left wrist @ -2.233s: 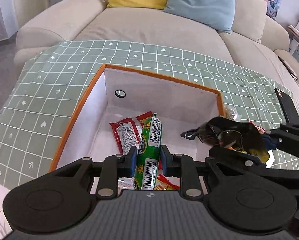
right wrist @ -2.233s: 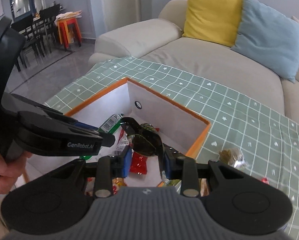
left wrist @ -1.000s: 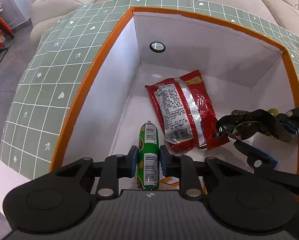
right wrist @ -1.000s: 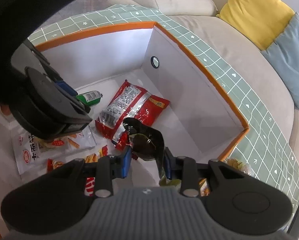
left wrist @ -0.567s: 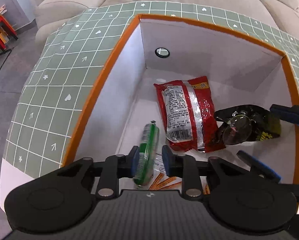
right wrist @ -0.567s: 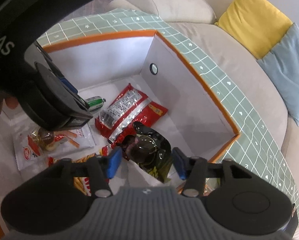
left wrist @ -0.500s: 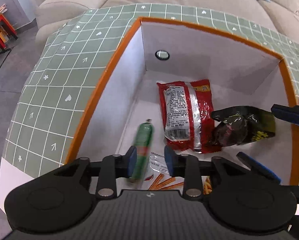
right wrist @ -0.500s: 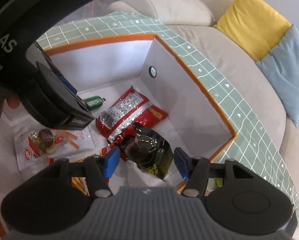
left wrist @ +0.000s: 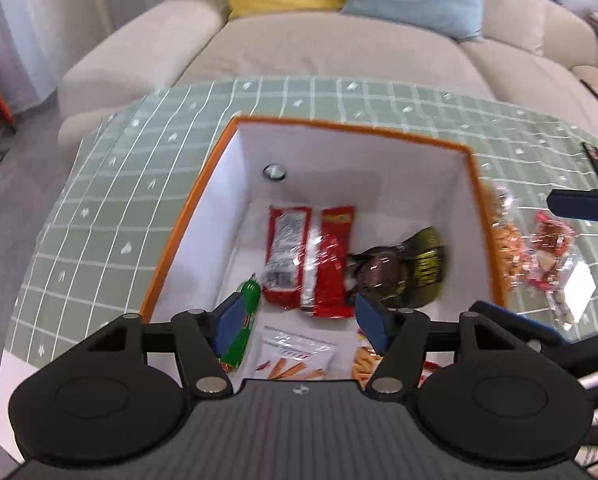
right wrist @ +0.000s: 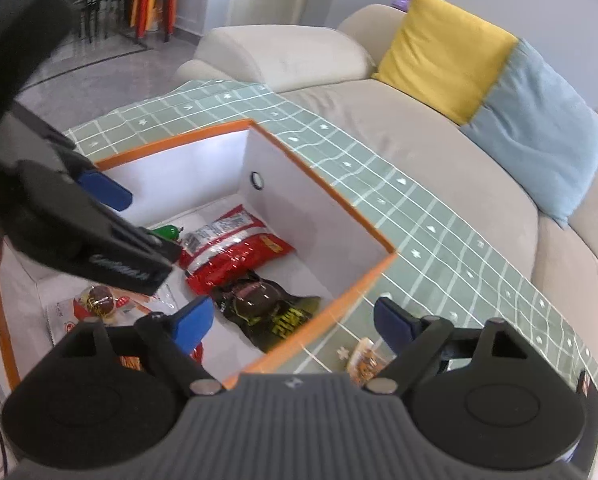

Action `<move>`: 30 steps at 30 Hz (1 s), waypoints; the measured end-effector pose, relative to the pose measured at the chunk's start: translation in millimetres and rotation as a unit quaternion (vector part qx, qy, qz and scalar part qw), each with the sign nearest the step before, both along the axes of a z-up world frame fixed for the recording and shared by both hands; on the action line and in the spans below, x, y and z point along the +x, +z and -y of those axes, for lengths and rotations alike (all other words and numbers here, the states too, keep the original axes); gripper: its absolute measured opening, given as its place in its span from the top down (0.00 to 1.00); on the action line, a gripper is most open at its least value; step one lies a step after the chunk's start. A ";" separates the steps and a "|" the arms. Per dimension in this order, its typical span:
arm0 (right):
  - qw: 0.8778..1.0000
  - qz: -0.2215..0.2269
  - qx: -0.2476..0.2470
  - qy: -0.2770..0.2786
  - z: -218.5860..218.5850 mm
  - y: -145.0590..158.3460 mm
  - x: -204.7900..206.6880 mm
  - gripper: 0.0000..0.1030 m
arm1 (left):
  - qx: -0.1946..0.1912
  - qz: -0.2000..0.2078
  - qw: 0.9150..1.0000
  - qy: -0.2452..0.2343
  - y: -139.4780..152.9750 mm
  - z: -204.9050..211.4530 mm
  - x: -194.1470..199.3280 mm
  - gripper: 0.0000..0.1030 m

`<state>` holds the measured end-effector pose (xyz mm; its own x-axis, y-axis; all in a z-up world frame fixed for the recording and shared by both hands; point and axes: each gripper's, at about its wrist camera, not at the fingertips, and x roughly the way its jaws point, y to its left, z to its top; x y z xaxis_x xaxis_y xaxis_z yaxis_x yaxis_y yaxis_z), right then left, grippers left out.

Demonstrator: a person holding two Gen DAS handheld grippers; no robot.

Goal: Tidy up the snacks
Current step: 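Move both tools back over the remaining snacks on the table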

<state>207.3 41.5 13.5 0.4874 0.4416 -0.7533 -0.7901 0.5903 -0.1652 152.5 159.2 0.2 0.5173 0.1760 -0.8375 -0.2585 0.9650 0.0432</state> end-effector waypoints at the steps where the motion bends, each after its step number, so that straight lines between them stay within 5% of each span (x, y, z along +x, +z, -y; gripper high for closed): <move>1: 1.000 -0.001 0.003 -0.007 5.7 2.3 0.6 0.16 | -0.001 0.009 1.000 -0.004 2.8 3.4 -1.9 0.27; 17: 0.980 -0.062 0.060 -0.178 142.7 -1.0 7.0 0.09 | -0.069 0.121 0.986 -0.090 24.2 71.6 -2.6 0.27; 30: 0.942 -0.114 0.105 -0.299 242.4 -53.3 18.0 0.09 | -0.084 0.065 0.976 -0.188 -6.6 147.9 14.1 0.28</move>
<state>225.3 -200.9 -39.8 0.5319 0.2910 -0.7952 -0.3071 0.9415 0.1391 166.7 11.4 -6.4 0.6223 -0.1819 -0.7614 0.1235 0.9833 -0.1339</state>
